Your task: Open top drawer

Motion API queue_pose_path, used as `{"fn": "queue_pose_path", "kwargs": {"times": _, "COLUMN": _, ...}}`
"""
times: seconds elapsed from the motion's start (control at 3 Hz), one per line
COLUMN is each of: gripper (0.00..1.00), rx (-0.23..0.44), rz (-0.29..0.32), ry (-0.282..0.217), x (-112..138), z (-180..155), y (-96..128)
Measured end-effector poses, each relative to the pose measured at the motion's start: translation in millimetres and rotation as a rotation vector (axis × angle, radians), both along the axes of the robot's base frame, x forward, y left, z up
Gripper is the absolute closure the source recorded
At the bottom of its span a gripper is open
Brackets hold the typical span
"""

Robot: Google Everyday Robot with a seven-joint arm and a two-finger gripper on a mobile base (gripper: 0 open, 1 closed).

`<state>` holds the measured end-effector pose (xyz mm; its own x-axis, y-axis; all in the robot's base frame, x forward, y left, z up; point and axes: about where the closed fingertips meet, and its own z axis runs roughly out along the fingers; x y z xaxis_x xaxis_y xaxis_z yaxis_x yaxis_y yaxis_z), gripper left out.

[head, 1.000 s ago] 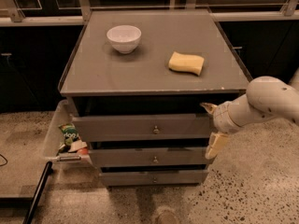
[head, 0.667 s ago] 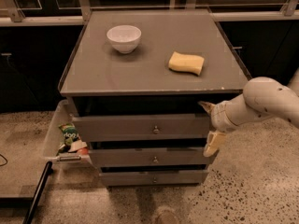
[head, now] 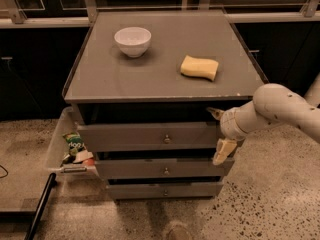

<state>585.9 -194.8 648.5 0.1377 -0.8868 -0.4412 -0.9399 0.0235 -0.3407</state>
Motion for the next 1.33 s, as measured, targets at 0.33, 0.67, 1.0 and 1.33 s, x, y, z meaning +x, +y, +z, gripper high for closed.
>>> {"fn": "queue_pose_path", "kwargs": {"times": 0.33, "gripper": 0.0, "rx": 0.008, "rz": 0.022, "ry": -0.008, "x": 8.1, "z": -6.0, "y": 6.4}}
{"fn": "queue_pose_path", "kwargs": {"times": 0.67, "gripper": 0.0, "rx": 0.035, "rz": 0.051, "ry": -0.006, "x": 18.5, "z": -13.9, "y": 15.2}}
{"fn": "queue_pose_path", "kwargs": {"times": 1.0, "gripper": 0.0, "rx": 0.035, "rz": 0.051, "ry": -0.006, "x": 18.5, "z": -13.9, "y": 15.2}}
{"fn": "queue_pose_path", "kwargs": {"times": 1.33, "gripper": 0.19, "rx": 0.035, "rz": 0.051, "ry": -0.006, "x": 18.5, "z": -13.9, "y": 15.2}}
